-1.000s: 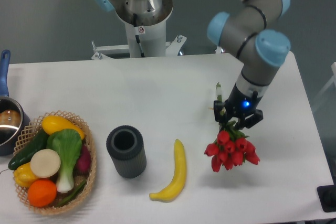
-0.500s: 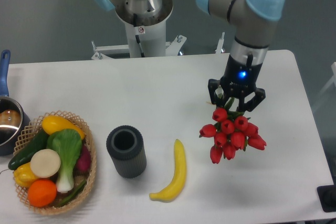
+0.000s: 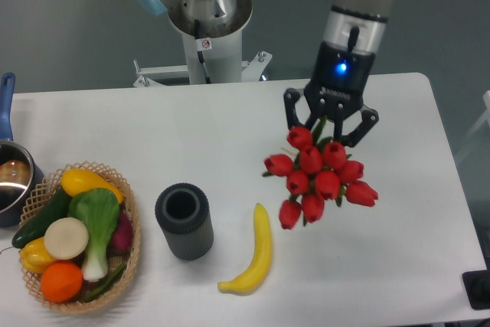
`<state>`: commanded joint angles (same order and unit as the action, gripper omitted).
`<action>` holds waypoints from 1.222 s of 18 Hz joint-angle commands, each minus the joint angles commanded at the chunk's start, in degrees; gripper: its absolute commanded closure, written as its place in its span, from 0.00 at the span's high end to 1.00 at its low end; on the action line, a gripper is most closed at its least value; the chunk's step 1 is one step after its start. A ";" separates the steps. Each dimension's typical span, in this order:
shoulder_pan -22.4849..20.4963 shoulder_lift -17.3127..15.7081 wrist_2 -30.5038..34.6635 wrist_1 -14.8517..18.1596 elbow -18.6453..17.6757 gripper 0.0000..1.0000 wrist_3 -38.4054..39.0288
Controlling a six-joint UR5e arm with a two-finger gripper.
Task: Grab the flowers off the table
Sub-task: 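Lift the gripped red tulips up off the table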
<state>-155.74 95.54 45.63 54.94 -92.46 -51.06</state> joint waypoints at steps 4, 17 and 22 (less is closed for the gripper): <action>0.35 0.17 -6.76 -2.37 -0.09 0.44 0.00; -0.09 0.97 -14.60 -4.05 -0.70 0.44 -0.18; -0.18 0.88 -14.96 -4.05 -0.53 0.44 -0.09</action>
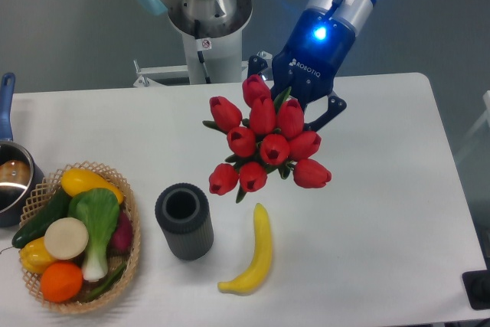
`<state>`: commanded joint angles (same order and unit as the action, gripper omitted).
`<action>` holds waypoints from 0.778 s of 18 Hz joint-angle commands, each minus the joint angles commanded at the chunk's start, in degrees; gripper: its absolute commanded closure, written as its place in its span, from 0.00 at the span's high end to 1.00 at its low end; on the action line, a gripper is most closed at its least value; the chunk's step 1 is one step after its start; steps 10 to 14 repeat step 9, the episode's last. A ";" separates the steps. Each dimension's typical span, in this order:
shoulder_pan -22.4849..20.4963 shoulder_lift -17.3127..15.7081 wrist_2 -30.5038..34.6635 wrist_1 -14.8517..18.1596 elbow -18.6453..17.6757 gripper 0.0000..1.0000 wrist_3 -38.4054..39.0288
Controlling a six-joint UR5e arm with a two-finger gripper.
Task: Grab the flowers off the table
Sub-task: 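Lift the gripped red tulips up off the table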
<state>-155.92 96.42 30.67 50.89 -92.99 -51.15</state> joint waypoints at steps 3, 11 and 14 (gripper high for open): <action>-0.09 0.00 0.00 0.00 -0.35 0.44 -0.09; -0.18 0.00 0.09 0.00 -0.18 0.44 -0.09; -0.18 0.00 0.09 0.00 -0.18 0.44 -0.09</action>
